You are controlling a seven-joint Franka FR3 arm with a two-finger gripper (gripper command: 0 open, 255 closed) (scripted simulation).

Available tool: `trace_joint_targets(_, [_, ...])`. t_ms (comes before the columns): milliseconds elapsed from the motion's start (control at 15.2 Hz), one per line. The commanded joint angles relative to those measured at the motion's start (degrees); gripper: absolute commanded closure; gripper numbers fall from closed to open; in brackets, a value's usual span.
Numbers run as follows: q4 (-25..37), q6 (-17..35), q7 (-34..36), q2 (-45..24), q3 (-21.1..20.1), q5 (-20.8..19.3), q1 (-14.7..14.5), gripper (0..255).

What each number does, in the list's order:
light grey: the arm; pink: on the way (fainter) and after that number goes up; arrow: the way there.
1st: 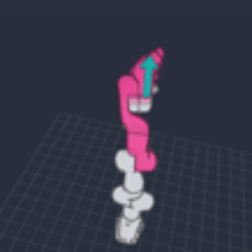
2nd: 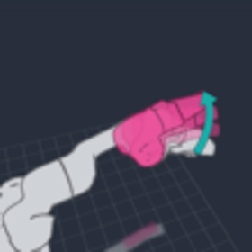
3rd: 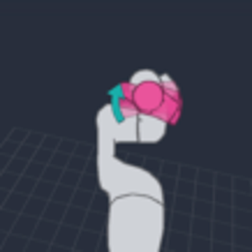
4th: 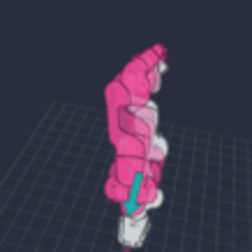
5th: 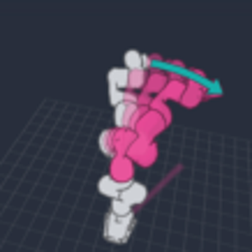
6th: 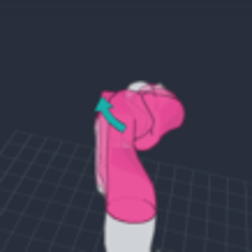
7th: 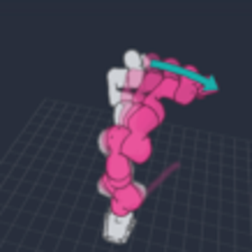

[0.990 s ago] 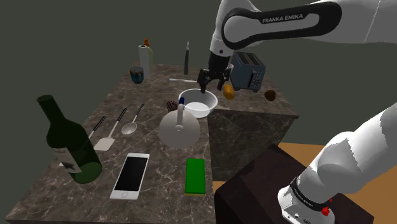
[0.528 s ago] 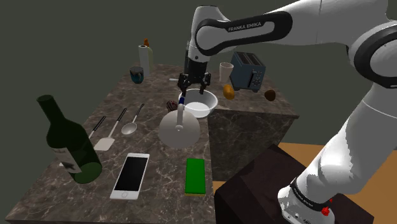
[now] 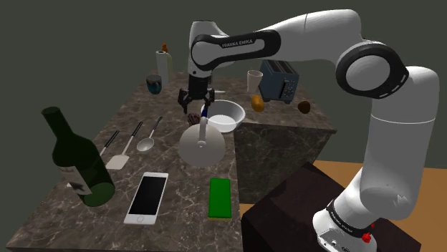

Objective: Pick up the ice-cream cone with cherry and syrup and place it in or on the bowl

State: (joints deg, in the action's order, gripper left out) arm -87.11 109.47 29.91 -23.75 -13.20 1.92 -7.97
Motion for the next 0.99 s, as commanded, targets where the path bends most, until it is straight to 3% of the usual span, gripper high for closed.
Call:
trace_joint_targets(0, [1.00,0.30,0.38,-1.37,0.05,-0.13,-0.26,0])
trace_joint_targets(396, [-2.31,4.81,0.48,-2.57,0.08,-0.32,-0.55,0])
trace_joint_targets(924, [-2.31,4.81,0.48,-2.57,0.09,-0.32,-0.56,0])
